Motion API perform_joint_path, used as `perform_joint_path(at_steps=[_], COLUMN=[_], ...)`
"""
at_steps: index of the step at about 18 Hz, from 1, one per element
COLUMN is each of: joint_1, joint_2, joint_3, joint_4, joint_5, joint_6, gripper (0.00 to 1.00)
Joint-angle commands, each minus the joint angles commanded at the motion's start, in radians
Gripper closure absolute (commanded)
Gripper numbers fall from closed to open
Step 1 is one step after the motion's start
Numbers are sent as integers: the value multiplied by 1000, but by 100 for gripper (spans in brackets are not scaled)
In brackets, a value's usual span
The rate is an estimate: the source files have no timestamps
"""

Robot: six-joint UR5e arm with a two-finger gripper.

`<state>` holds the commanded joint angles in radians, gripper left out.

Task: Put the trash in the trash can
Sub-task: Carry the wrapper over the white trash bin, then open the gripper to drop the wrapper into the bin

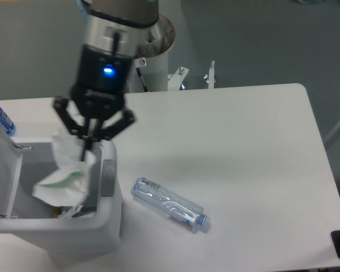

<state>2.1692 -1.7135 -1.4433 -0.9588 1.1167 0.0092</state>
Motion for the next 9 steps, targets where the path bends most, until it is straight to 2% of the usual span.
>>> perform_joint_path(at_steps=[1, 2, 3, 4, 7, 9], joint_1=[0, -2, 0, 0, 17, 85], joint_2=[0, -3, -8, -9, -8, -6], joint_3=[-3, 0, 7, 12, 12, 0], joint_4=[0, 0, -3, -3, -5, -11], joint_5=[0, 2, 3, 2, 5, 8], joint_6=[0, -1, -5, -9, -15, -61], gripper=[41, 17, 4, 0, 0, 0])
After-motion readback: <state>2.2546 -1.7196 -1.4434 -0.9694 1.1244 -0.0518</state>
